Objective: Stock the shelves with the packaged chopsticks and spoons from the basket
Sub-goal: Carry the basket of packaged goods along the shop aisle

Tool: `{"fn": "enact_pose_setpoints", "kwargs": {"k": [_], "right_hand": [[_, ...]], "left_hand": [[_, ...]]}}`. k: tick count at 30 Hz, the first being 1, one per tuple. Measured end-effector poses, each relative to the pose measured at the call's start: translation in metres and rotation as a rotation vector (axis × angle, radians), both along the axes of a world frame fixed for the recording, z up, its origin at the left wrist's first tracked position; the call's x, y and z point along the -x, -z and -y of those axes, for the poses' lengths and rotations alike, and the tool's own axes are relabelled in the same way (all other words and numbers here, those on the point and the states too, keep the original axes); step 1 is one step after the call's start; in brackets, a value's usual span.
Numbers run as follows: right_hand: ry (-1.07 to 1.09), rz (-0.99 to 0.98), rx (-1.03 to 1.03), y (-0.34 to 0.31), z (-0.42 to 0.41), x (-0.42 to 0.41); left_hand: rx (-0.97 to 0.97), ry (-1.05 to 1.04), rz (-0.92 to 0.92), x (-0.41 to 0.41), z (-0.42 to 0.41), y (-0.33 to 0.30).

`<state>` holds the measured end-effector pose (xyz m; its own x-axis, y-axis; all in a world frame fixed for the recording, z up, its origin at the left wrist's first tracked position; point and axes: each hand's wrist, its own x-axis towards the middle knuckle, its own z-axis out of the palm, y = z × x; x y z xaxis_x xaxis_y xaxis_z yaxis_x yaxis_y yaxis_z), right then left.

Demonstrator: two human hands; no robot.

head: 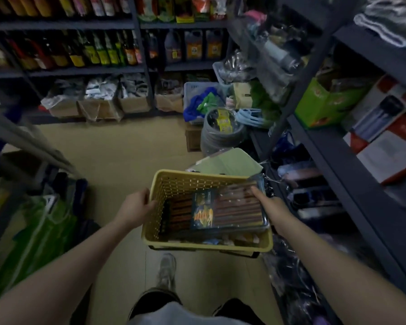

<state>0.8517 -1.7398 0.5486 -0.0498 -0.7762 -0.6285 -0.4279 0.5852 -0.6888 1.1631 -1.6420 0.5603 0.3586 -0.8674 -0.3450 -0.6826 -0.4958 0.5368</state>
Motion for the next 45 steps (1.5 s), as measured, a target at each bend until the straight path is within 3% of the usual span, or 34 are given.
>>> {"fn": "enact_pose_setpoints", "kwargs": {"k": [9,15,19,22,30,34,40,45], "right_hand": [[0.363,0.017,0.001,-0.006,0.109,-0.039],[0.527,-0.002,-0.064,0.031,0.175,-0.015],[0.684,0.087,-0.12,0.064,0.204,-0.008],[0.744,0.143,-0.274,0.089,0.218,-0.016],[1.005,0.25,-0.223,0.1,0.273,-0.061],[1.109,0.038,-0.161,0.098,0.289,-0.093],[1.181,-0.046,-0.071,0.094,0.316,-0.123],[1.127,0.028,-0.145,0.138,0.329,-0.135]], "left_hand": [[-0.04,0.317,0.034,-0.045,0.217,0.002],[-0.111,0.501,0.062,-0.015,0.336,0.032],[-0.135,0.516,0.018,0.013,0.411,0.055],[-0.149,0.543,0.056,0.026,0.461,0.078],[-0.256,0.769,0.17,0.013,0.558,0.115],[-0.234,0.976,0.196,0.007,0.601,0.116],[-0.012,0.962,0.13,-0.004,0.646,0.108],[-0.082,0.968,0.148,-0.008,0.663,0.124]]}}
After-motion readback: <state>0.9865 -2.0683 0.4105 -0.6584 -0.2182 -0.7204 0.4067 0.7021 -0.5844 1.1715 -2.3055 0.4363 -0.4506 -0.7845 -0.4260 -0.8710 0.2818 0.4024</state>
